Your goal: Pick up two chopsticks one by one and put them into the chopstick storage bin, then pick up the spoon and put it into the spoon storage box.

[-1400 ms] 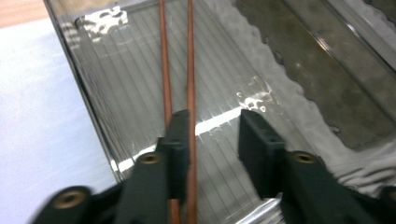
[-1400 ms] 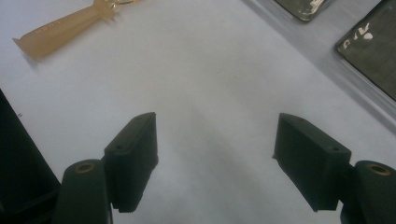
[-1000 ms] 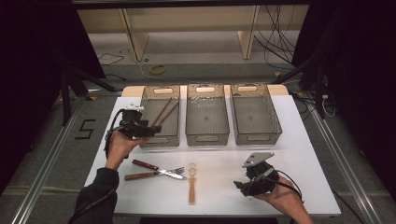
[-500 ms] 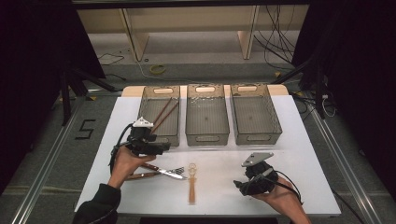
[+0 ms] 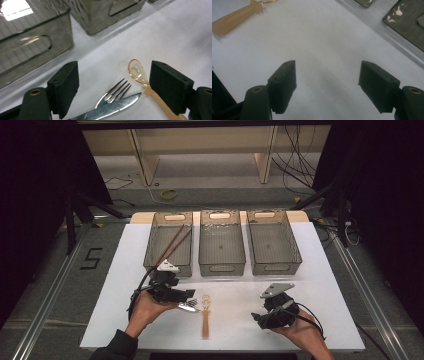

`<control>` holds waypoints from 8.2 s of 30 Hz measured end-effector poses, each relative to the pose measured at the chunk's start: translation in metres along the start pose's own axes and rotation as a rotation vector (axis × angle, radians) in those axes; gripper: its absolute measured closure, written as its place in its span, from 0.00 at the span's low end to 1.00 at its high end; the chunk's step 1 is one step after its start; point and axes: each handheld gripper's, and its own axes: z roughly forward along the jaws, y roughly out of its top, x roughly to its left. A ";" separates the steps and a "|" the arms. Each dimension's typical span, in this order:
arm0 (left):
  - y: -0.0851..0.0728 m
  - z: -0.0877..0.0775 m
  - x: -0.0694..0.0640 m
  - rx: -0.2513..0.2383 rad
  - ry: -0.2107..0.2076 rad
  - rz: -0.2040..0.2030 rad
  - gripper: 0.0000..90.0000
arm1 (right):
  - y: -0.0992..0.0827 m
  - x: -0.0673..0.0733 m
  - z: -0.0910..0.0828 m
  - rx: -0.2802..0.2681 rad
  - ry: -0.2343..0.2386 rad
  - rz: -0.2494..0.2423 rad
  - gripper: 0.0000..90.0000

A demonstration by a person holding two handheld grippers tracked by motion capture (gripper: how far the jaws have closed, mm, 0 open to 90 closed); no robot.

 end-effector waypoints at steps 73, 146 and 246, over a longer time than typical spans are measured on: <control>-0.026 0.048 -0.069 0.262 -0.064 0.156 0.41 | -0.005 -0.004 0.004 0.013 0.012 0.015 0.34; -0.027 0.049 -0.069 0.270 -0.017 0.290 0.81 | -0.006 -0.003 0.006 0.032 0.015 0.001 0.35; 0.152 0.090 0.022 -0.117 -0.007 0.070 0.83 | -0.008 -0.007 0.001 0.001 0.030 0.015 0.35</control>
